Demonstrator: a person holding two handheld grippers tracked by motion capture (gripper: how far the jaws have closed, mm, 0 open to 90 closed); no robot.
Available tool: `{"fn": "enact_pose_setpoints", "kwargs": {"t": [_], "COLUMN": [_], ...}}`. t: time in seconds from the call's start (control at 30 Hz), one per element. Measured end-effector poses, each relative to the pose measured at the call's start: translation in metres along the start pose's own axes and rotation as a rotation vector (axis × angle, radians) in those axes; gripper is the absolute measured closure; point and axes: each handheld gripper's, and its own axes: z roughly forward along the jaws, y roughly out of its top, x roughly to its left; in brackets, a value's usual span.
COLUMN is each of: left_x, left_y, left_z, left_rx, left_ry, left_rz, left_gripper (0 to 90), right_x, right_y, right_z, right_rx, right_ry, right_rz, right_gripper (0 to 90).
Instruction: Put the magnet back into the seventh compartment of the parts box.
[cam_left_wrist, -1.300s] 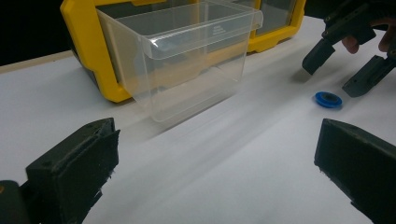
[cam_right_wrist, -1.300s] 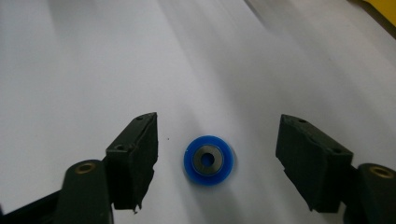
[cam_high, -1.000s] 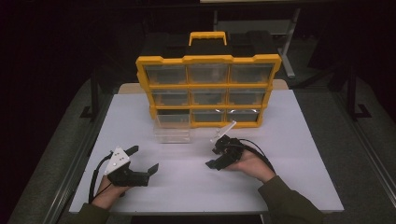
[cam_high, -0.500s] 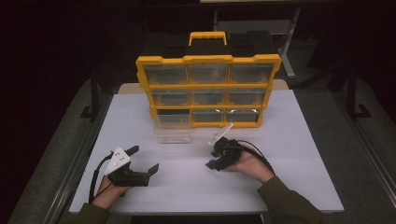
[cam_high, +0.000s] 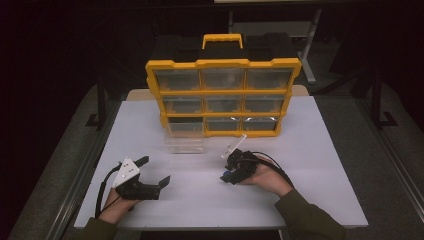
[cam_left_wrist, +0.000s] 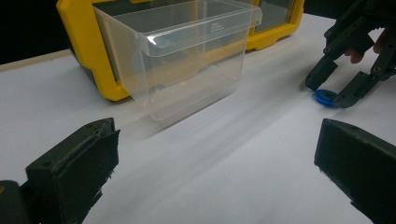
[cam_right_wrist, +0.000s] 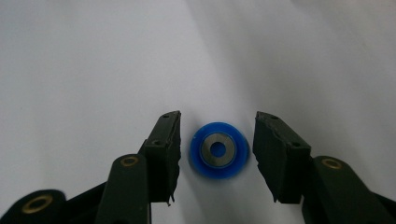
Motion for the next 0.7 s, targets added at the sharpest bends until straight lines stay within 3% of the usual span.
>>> {"fn": "enact_pose_setpoints", "kwargs": {"t": [0.33, 0.7], "left_x": [-0.0001, -0.0001], "left_y": [-0.0001, -0.0001], "left_z": [0.0001, 0.0000], "left_rx": [0.007, 0.005], "left_ry": [0.008, 0.009], "left_rz": [0.003, 0.000], "left_gripper": [0.0, 0.0], "right_x": [0.0028, 0.0033], "right_y": [-0.0005, -0.0009], "right_z": [0.0011, 0.0000], "right_rx": [0.016, 0.022], "right_ry": [-0.032, -0.041], "right_rz": [-0.045, -0.059], "right_gripper": [54.5, 59.8]}}
